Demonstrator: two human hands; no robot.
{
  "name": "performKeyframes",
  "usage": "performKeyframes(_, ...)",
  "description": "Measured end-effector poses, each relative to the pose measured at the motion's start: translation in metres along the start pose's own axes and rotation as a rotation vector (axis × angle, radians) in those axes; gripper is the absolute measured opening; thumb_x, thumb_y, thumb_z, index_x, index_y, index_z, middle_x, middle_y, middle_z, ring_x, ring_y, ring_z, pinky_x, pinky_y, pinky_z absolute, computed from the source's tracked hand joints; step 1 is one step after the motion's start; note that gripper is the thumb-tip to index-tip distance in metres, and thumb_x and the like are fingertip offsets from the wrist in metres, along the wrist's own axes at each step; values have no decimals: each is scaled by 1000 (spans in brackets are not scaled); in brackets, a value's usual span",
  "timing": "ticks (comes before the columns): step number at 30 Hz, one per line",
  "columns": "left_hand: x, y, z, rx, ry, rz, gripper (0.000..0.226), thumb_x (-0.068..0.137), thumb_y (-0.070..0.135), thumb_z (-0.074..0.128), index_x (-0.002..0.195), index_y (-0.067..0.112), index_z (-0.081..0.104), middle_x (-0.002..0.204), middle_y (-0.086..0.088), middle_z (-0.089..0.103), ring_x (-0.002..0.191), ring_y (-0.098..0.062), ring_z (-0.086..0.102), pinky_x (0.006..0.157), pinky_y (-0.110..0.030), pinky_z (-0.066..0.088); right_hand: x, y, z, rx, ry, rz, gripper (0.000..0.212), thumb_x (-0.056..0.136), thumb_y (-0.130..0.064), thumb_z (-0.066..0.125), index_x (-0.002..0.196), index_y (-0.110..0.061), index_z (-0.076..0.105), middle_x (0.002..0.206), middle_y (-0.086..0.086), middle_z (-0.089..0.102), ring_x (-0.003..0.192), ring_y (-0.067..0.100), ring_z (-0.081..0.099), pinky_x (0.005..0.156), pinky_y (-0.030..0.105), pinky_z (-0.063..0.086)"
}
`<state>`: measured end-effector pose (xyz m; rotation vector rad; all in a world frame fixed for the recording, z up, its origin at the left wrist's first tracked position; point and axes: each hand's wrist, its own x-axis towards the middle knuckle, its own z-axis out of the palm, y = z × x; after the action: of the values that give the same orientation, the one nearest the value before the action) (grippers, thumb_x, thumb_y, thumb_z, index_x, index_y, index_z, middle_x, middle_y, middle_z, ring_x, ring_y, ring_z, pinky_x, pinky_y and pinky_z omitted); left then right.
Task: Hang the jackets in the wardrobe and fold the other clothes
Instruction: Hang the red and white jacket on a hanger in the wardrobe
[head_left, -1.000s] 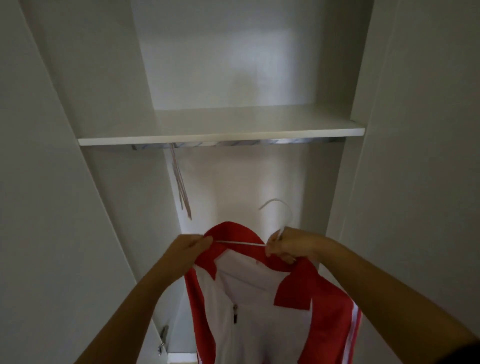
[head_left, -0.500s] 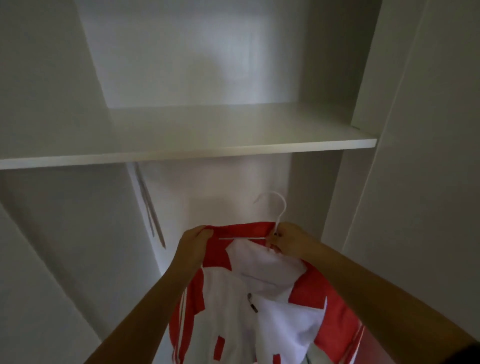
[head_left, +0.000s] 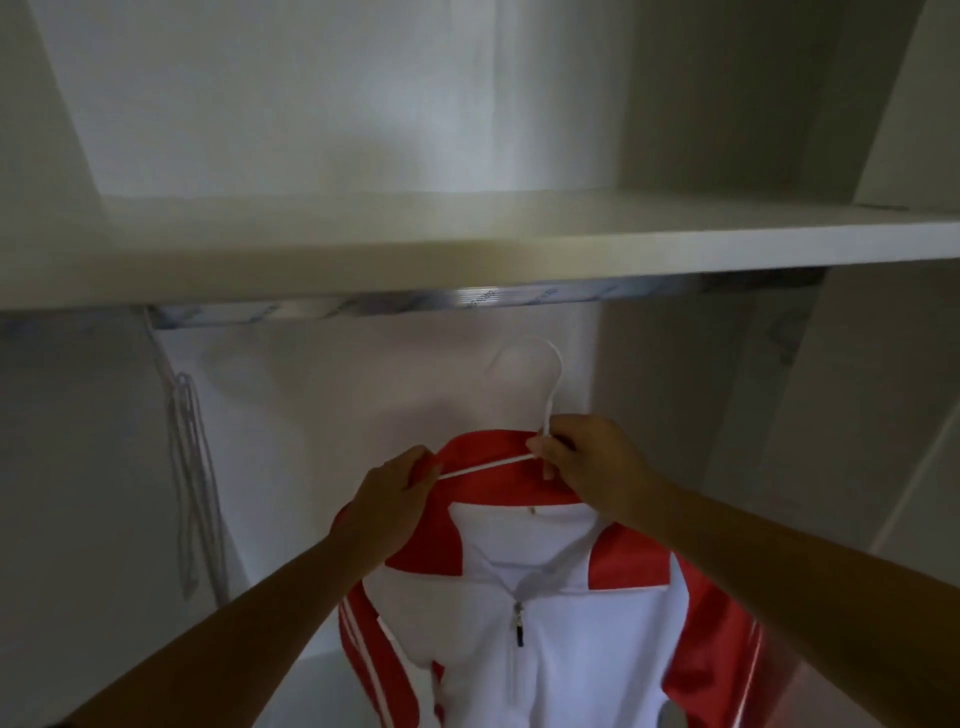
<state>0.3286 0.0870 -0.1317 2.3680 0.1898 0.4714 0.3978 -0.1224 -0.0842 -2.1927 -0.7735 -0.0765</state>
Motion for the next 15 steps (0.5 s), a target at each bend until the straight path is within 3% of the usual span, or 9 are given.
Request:
performKeyframes(5,41,-10,-3,-110,52,-52,28,100,31,41,111,14,61,98,3,60,91,-17,57,81,-26,40,45,3,10,-33,118,-80,38,96,-23,53,59,-13,53,55,-7,55,50,3,48,55,18,37)
performKeyframes(7,59,-10,-11,-128,84,-50,32,100,31,41,117,12,60,103,-1,60,90,-15,54,82,-26,38,68,-1,10,-72,180,-103,38,96,-24,52,60,-12,55,57,-5,56,52,5,48,56,23,36)
performKeyframes(11,91,-4,-27,-96,135,-44,34,101,32,38,115,10,61,105,-8,63,93,-21,57,82,-28,39,112,-14,6,-62,273,-72,34,96,-24,51,66,-13,63,54,-9,56,46,-5,49,52,4,35)
performKeyframes(15,115,-3,-37,-18,184,-34,34,101,31,38,111,8,61,99,-6,60,92,-22,56,79,-27,36,137,-20,6,-21,293,-48,29,97,-22,50,74,-14,64,54,-10,55,44,-7,50,52,1,35)
